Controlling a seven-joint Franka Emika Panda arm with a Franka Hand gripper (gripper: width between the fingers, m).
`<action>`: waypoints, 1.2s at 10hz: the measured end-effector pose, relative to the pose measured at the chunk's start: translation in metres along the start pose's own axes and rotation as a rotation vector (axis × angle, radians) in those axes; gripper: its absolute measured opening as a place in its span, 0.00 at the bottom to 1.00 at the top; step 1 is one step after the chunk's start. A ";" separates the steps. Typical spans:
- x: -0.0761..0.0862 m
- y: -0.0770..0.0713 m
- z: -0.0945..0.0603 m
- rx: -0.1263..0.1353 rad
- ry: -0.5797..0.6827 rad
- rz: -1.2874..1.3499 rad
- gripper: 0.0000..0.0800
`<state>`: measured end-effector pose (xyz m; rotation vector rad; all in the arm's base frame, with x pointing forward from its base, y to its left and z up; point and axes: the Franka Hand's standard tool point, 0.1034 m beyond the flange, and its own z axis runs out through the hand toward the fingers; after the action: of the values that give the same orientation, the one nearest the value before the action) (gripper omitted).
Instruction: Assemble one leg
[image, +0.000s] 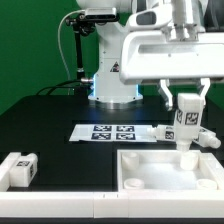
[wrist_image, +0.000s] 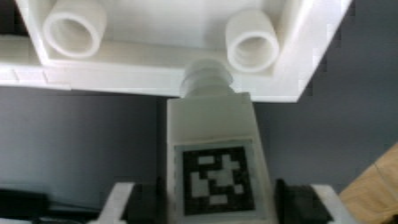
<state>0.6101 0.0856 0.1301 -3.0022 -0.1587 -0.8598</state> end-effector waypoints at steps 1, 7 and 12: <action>0.007 -0.006 0.011 0.003 0.007 -0.003 0.36; 0.005 -0.026 0.032 0.009 0.018 0.018 0.36; -0.008 -0.023 0.038 0.004 0.002 0.007 0.36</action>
Offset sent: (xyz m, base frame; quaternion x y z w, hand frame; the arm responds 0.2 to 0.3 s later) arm 0.0000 0.0000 0.0000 0.0000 0.0000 0.0000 1.0000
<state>0.6215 0.1091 0.0931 -2.9967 -0.1499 -0.8607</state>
